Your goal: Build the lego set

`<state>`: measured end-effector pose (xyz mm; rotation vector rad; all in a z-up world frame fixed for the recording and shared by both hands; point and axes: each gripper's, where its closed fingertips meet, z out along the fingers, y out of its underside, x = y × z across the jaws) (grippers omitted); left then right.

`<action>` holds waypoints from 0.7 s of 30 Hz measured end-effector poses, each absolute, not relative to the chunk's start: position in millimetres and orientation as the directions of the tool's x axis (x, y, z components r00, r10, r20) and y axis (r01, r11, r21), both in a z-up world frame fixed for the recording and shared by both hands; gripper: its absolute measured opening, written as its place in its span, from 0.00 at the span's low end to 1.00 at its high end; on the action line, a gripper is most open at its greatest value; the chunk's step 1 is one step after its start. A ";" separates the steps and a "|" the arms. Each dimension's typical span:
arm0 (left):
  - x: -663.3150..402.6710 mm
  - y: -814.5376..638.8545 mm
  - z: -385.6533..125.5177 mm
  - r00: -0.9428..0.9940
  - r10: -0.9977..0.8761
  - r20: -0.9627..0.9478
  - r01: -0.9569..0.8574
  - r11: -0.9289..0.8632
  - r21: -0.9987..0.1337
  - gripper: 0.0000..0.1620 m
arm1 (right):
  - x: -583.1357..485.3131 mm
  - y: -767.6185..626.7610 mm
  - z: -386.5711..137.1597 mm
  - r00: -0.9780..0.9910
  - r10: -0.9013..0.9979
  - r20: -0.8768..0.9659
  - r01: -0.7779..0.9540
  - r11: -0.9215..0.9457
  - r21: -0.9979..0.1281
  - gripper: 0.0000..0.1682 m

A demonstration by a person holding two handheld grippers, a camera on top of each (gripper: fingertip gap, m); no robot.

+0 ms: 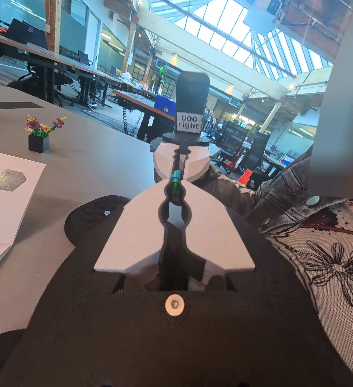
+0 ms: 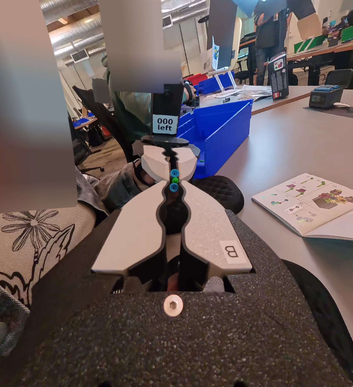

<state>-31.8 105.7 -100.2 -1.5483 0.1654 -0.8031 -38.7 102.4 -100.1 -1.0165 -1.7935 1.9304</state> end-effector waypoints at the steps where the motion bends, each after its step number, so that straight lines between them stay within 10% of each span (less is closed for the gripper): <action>1: -30.9 105.4 -103.9 0.743 -0.551 0.380 0.331 -0.191 -0.924 0.04 | -38.1 102.2 -101.9 -0.700 0.660 -0.273 0.241 -0.142 -0.960 0.04; 13: -23.0 109.9 -123.3 0.768 -0.566 0.300 0.167 -0.275 -0.947 0.04 | -39.0 101.6 -112.5 -0.721 0.673 -0.162 0.307 0.102 -0.946 0.06; 15: -34.2 109.8 -126.6 0.792 -0.523 0.316 0.195 -0.274 -0.942 0.04 | -39.3 114.4 -118.4 -0.673 0.732 -0.109 0.314 0.149 -0.938 0.18; 21: -55.6 102.9 -145.3 0.854 -0.412 0.317 0.210 -0.284 -0.936 0.04 | -8.1 98.9 -191.2 -0.700 0.707 -0.106 0.478 0.352 -0.804 0.09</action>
